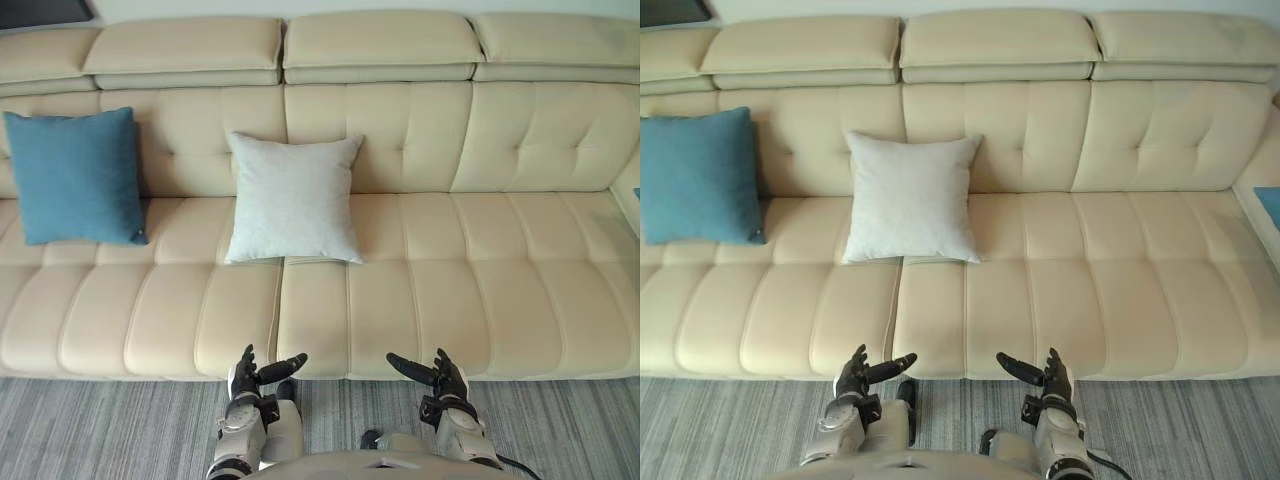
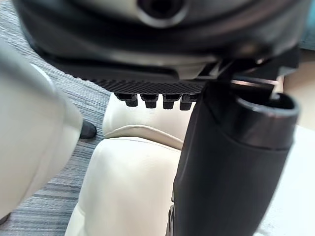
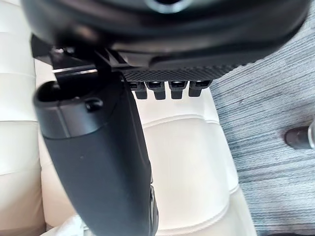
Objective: Pick up cushions and gather them together orderly.
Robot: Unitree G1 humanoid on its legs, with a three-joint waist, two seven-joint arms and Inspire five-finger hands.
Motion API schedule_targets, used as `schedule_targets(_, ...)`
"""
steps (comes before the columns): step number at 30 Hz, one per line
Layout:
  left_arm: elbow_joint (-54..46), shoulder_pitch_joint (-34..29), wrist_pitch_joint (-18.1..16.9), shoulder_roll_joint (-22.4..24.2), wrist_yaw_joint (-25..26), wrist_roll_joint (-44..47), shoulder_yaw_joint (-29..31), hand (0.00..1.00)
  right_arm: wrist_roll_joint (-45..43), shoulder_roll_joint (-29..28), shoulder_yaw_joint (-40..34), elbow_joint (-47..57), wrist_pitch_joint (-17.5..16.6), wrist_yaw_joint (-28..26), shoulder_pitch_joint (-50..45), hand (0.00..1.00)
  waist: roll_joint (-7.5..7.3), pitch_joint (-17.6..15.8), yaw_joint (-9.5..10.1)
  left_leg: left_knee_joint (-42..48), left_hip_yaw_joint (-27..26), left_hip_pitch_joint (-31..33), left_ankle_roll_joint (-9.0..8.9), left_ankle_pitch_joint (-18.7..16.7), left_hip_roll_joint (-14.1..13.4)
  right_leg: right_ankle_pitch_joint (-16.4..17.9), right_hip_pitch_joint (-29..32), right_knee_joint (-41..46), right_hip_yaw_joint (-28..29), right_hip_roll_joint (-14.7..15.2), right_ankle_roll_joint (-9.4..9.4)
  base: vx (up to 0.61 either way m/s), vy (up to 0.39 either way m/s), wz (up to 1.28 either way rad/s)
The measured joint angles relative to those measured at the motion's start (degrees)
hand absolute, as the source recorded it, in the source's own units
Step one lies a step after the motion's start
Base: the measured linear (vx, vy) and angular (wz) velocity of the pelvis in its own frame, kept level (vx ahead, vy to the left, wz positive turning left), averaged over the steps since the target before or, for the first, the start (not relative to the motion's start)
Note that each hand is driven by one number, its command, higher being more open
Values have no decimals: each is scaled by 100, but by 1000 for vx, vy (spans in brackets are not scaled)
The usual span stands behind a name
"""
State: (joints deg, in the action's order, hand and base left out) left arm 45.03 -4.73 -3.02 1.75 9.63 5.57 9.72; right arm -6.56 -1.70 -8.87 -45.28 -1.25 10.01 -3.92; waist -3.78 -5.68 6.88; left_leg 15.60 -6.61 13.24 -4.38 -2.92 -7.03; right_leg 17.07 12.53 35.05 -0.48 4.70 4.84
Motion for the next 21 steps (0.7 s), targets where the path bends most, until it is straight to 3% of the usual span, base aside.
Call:
schedule_targets(1, -31, 107, 2, -30, 7, -8, -37, 100, -1, 7, 1, -11, 5, 15, 49, 100, -75, -67, -3, 124, 35, 129, -15, 10, 59, 225, -107, -328, -50, 30, -179, -258, -230, 23)
schedule_targets(2, -14, 139, 6, 14, 27, -10, -39, 100, -2, 76, 4, -12, -3, 41, 137, 100, 193, -135, 21, 256, 180, 339, -90, 45, -106, 129, -307, -915, -220, -195, -383, -244, -172, 21)
schedule_targets(5, -13, 124, 4, 129, 27, -35, -128, 100, -3, 154, 2, -50, 1, 135, 94, 100, 414, -263, 10, 72, 438, 319, -263, 273, -279, -129, -530, -1269, -501, -414, -498, -210, -89, 38)
schedule_targets(7, -33, 114, 16, 97, 31, -73, -212, 100, -5, 150, 5, -144, 8, 189, 40, 100, 402, -283, -17, -213, 444, 335, -290, 592, -328, -263, -495, -1368, -749, -437, -605, -177, -62, 47)
schedule_targets(9, -33, 160, 38, 86, 35, -119, -226, 100, -10, 134, 2, -173, 13, 224, 35, 100, 366, -305, -67, 66, 426, 437, -209, 421, -310, -388, -421, -1408, -880, -373, -658, -115, 4, 30)
schedule_targets(13, 2, 177, 59, 58, 32, -134, -261, 100, -5, 152, 4, -176, 11, 247, 44, 100, 288, -345, -101, 912, 493, 228, -113, -419, -231, -483, -254, -1221, -728, -145, -539, -69, 116, -12)
schedule_targets(15, 53, 176, 62, 65, 34, -164, -263, 100, -3, 149, 8, -203, 12, 237, 50, 100, 333, -329, -106, 967, 623, 56, -203, -836, -224, -573, -154, -1216, -492, -143, -372, -153, 258, -51)
schedule_targets(18, 139, 175, 88, -14, 57, -178, -270, 100, -3, -42, 11, -300, 38, 183, -59, 100, 233, -277, -135, 869, 362, -56, -133, -967, -40, -677, -198, -1327, -353, 63, -121, -127, 252, -37)
schedule_targets(21, 173, 112, 95, -29, 65, -184, -276, 100, -11, -109, -29, -308, 82, 150, -205, 100, 249, -181, -183, 841, 258, -155, -65, -1011, 100, -874, -356, -1671, -219, 158, -4, -49, 196, -18)
